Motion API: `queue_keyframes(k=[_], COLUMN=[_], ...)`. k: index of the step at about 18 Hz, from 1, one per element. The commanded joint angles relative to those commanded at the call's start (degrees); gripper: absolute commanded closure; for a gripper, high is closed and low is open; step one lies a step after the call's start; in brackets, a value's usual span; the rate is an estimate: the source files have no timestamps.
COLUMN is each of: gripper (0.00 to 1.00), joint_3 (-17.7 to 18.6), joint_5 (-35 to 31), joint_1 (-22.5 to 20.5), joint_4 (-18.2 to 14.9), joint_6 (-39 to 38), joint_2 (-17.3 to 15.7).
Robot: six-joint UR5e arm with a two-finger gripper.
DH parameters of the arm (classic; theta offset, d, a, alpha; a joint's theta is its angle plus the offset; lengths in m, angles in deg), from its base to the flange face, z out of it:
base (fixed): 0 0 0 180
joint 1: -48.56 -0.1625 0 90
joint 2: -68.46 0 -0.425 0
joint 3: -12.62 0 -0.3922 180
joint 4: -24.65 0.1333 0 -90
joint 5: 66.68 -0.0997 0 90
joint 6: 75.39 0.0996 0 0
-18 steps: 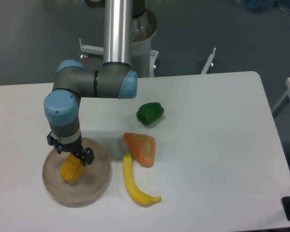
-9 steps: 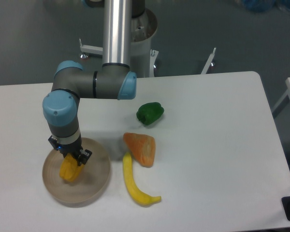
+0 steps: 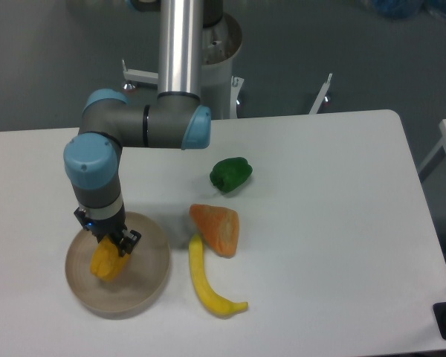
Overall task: Pick up the yellow pepper from the plate
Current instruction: 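Lift the yellow pepper off the plate and carry it toward the orange wedge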
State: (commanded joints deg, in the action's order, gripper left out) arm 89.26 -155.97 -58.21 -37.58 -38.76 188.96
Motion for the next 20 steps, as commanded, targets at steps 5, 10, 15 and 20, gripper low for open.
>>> queue_keyframes(k=[5,10,15,20], gripper=[0.57,0.57,0.56,0.56], joint_3=[-1.93,-3.6,-3.6,-3.43], joint_5=[-0.01,-0.1,-0.18,-0.45], joint_1=[-6.6,-12.83,-17.59,-18.65], joint_4=[-0.53,-0.53,-0.62,-0.62], joint_6=[7.56,16.17,21.9,23.66], joint_2=[-1.76,-1.06,-1.5,-1.59])
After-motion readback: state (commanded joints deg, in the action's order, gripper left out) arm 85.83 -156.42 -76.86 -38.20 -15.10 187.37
